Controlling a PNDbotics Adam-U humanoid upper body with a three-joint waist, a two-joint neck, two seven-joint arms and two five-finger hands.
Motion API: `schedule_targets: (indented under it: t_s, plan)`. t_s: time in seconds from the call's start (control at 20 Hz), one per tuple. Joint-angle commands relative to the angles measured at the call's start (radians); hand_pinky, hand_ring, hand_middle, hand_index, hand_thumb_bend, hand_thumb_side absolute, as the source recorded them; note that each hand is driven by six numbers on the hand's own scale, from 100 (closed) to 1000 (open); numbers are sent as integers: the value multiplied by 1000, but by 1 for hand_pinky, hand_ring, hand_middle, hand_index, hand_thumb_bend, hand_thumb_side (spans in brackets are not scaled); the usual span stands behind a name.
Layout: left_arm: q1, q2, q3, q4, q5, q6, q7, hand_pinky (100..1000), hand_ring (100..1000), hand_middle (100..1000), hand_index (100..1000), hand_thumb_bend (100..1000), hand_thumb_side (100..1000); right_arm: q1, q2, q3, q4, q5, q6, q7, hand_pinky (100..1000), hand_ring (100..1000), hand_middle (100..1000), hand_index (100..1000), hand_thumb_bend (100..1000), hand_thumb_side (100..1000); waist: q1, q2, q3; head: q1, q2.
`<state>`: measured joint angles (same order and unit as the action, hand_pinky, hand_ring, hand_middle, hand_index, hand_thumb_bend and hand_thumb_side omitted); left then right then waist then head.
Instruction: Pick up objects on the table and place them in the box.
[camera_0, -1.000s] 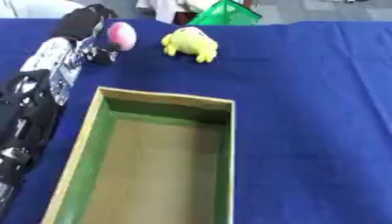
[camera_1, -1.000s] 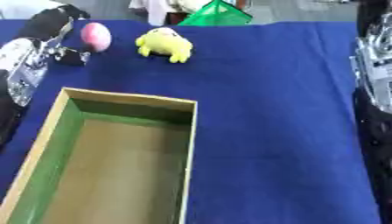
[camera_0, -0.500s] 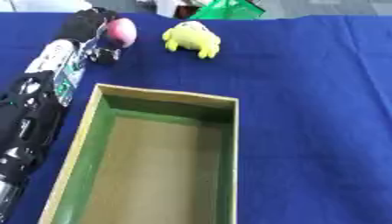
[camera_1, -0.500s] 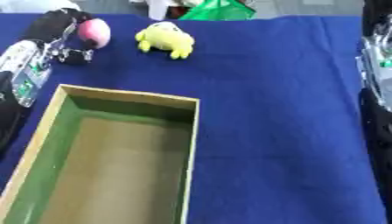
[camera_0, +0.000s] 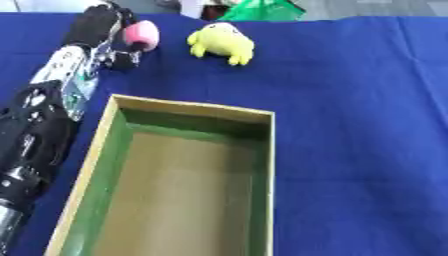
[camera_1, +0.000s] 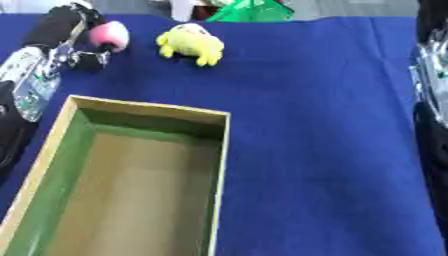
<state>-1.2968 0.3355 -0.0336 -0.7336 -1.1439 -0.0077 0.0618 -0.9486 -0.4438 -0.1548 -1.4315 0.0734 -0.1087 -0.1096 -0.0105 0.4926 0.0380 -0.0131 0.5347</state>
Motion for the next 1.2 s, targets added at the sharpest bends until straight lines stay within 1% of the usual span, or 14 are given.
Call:
schedule_targets:
  t_s: [0.05, 0.25, 0.4, 0.45, 0.5, 0.7, 0.85, 1.05, 1.2]
  plan:
    - [-23, 23, -5, -13, 8, 2, 8, 371, 448, 503, 706, 187, 100, -8, -27, -12, -13, -6, 3, -1, 747, 914, 654, 841, 794, 1000, 1, -41, 3, -6, 4]
    - [-23, 24, -11, -21, 1, 14, 21, 388, 464, 520, 723, 204, 100, 6, -20, -13, -19, -6, 5, -1, 748, 913, 655, 842, 790, 1000, 4, -58, 5, -8, 13]
    - [-23, 25, -18, -31, -2, 11, 23, 390, 466, 522, 724, 207, 100, 16, -14, -14, -25, -4, 6, -4, 748, 913, 656, 842, 788, 1000, 5, -73, 7, -14, 25]
    - [-23, 25, -24, -37, -3, 5, 20, 390, 468, 526, 723, 187, 100, 19, -12, -15, -28, -3, 6, -5, 748, 913, 657, 842, 808, 1000, 6, -79, 9, -16, 31]
    - [-23, 25, -31, -44, -5, -4, 15, 391, 470, 528, 723, 221, 100, 23, -10, -15, -30, -3, 7, -6, 749, 913, 657, 843, 784, 1000, 7, -84, 11, -19, 37]
    - [-22, 30, -64, -83, -17, -47, -12, 391, 474, 533, 718, 232, 100, 39, -3, -16, -41, 2, 9, -9, 749, 913, 659, 843, 780, 1000, 11, -105, 20, -39, 64]
    - [-16, 36, -95, -122, -14, -86, -37, 394, 482, 541, 717, 243, 100, 53, 1, -18, -49, 4, 11, -12, 750, 913, 661, 843, 776, 1000, 14, -121, 28, -52, 79]
    - [0, 47, -143, -194, 16, -127, -74, 397, 489, 548, 717, 249, 100, 68, 5, -20, -59, 5, 14, -16, 750, 912, 662, 844, 772, 1000, 15, -141, 44, -67, 98]
    - [14, 55, -185, -272, 60, -142, -97, 403, 493, 551, 720, 242, 100, 80, 9, -20, -66, 10, 16, -19, 750, 912, 663, 844, 767, 1000, 16, -157, 59, -81, 116]
